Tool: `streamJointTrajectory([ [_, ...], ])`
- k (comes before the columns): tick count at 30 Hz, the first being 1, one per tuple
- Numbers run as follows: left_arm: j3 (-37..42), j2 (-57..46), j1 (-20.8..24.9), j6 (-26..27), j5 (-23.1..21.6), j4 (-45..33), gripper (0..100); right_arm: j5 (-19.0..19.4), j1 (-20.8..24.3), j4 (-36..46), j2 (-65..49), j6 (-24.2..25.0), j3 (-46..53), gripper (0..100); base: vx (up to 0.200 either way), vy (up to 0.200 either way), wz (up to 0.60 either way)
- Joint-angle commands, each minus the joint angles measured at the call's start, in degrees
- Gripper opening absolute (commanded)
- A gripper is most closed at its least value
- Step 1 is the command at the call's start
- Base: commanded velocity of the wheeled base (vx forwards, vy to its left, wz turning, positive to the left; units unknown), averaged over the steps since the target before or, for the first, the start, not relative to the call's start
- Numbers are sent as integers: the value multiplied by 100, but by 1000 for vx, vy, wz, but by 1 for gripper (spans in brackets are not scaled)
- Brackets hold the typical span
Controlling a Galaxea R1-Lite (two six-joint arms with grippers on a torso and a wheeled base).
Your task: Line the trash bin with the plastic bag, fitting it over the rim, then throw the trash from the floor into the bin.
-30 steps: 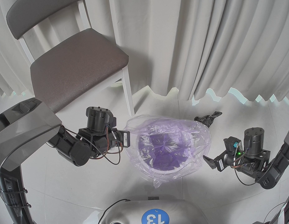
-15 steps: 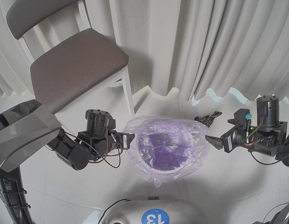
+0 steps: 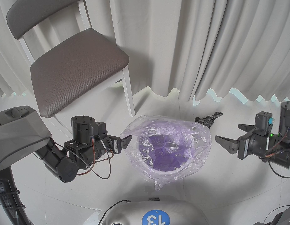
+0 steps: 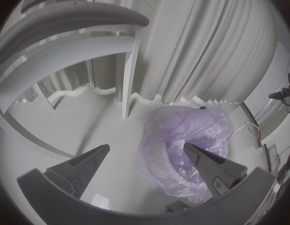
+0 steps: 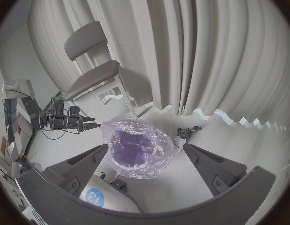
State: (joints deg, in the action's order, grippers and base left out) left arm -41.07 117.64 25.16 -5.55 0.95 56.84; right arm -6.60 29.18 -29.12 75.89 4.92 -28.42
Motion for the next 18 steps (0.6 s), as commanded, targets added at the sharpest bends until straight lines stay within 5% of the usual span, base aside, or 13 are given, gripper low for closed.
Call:
streamJointTrajectory([
  [1,-208,-452,103,124,-7,108,100,-8,26,-6,-1058,52,433,100,0,0,0],
  [9,-595,-400,226,1012,-7,-86,100,141,-18,-85,-716,-53,-235,100,0,0,0],
  [18,-1852,-338,578,1970,265,-1800,100,431,-290,-744,75,-88,179,100,0,0,0],
])
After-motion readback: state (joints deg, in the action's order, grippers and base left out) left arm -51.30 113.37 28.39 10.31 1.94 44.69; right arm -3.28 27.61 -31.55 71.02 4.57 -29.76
